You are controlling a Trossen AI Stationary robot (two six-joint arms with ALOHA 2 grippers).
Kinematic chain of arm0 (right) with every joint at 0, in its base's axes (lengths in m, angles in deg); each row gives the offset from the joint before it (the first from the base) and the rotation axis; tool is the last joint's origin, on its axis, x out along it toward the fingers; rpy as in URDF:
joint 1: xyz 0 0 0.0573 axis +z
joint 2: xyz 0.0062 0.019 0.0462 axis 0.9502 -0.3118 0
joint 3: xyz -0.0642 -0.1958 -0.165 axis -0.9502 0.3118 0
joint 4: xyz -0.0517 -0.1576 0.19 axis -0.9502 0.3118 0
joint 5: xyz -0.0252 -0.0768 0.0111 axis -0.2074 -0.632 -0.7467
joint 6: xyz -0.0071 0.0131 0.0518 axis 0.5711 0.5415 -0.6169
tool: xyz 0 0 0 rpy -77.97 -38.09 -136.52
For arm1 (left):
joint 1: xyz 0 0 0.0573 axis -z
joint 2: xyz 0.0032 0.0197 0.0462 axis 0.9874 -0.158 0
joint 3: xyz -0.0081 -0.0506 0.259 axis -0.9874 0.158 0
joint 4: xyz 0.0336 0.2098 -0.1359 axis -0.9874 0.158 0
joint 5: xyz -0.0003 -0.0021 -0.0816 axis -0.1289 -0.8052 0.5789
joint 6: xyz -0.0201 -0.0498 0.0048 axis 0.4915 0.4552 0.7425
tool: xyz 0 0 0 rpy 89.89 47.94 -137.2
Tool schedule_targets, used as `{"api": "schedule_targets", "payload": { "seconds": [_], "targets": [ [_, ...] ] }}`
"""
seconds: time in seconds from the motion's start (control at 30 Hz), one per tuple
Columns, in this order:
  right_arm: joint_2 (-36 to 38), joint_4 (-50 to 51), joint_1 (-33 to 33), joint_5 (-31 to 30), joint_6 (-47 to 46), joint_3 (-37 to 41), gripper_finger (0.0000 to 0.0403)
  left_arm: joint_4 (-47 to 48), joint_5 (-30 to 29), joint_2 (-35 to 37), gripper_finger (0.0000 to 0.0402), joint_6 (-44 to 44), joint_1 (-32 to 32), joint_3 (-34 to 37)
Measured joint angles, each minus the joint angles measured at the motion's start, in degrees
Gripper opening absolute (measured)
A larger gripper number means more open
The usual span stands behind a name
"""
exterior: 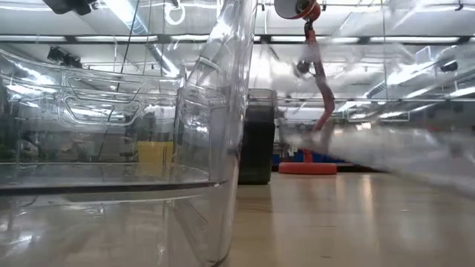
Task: Stack baskets by color
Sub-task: Stack the right transparent bin on top of the left transparent bins
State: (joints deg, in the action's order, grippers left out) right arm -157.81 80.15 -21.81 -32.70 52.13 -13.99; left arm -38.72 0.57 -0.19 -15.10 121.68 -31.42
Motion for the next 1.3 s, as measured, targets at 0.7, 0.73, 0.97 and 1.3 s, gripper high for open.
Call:
{"api": "schedule_targets", "payload": {
  "seconds": [0.7, 0.73, 0.97, 1.3],
  "targets": [
    [0.18, 16.11, -3.55, -1.61, 11.61, -24.65, 0.0026, 1.55, -23.1, 4.13, 0.0142, -4.19, 3.15, -0.09],
    [0.19, 15.97, -4.07, -1.7, 12.33, -25.87, 0.0026, 1.62, -23.88, 4.13, 0.0142, -3.82, 3.03, -0.09],
    [0.21, 9.58, -7.48, -1.47, 18.31, -30.02, 0.0026, 2.87, -27.32, 7.72, 0.0142, -3.81, 4.48, -0.07],
    [0.25, -1.33, -12.11, 2.11, 25.48, -30.05, 0.0026, 2.89, -34.35, 18.36, 0.0142, -10.36, 6.43, -0.07]
  ]
}}
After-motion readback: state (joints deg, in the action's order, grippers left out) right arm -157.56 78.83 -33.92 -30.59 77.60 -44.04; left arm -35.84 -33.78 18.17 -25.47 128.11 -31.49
